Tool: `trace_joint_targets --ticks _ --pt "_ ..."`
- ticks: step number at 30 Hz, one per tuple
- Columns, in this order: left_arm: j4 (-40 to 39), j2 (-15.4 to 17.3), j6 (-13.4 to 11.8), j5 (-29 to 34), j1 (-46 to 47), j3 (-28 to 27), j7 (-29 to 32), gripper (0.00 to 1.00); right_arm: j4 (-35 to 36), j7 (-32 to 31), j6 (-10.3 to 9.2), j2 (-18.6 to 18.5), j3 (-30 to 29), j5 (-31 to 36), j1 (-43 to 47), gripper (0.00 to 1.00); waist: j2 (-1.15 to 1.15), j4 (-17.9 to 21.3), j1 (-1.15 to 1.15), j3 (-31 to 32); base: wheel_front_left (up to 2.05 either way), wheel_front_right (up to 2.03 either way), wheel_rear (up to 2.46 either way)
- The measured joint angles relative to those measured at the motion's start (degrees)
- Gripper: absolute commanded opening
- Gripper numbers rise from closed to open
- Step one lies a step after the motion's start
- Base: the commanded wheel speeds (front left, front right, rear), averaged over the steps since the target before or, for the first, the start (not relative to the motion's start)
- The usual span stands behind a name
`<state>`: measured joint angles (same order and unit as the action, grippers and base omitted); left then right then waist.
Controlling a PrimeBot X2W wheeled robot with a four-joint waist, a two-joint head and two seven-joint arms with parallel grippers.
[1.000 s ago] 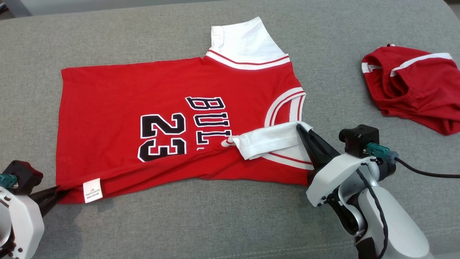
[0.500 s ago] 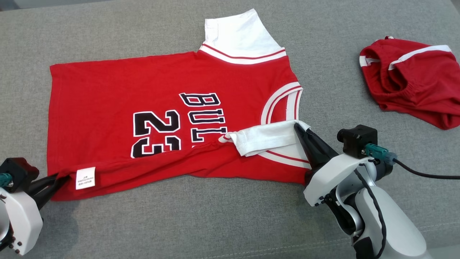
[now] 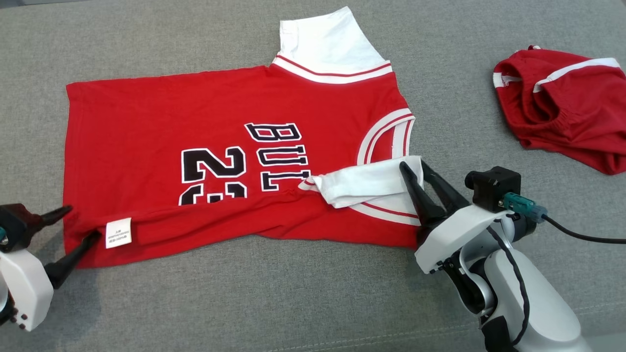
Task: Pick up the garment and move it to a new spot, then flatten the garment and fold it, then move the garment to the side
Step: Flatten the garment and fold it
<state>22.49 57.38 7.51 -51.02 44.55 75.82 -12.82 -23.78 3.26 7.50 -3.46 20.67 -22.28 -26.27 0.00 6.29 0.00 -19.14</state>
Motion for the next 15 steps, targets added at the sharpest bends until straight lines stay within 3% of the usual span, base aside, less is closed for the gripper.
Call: trace_joint_targets --ticks 7,15 --pt "1.7 -0.7 0.0 -0.8 4.2 -0.5 -1.4 1.00 -1.2 2.3 0.00 -0.1 -1.8 -0.1 -0.5 1.00 0.00 -0.8 0.00 0.1 0.00 0.00 0.00" --pt "1.5 -0.8 0.0 -2.0 3.7 -7.0 -1.4 1.00 -1.6 3.8 0.00 0.0 -2.9 0.4 -0.5 1.00 0.00 -1.4 0.00 1.3 0.00 0.00 0.00"
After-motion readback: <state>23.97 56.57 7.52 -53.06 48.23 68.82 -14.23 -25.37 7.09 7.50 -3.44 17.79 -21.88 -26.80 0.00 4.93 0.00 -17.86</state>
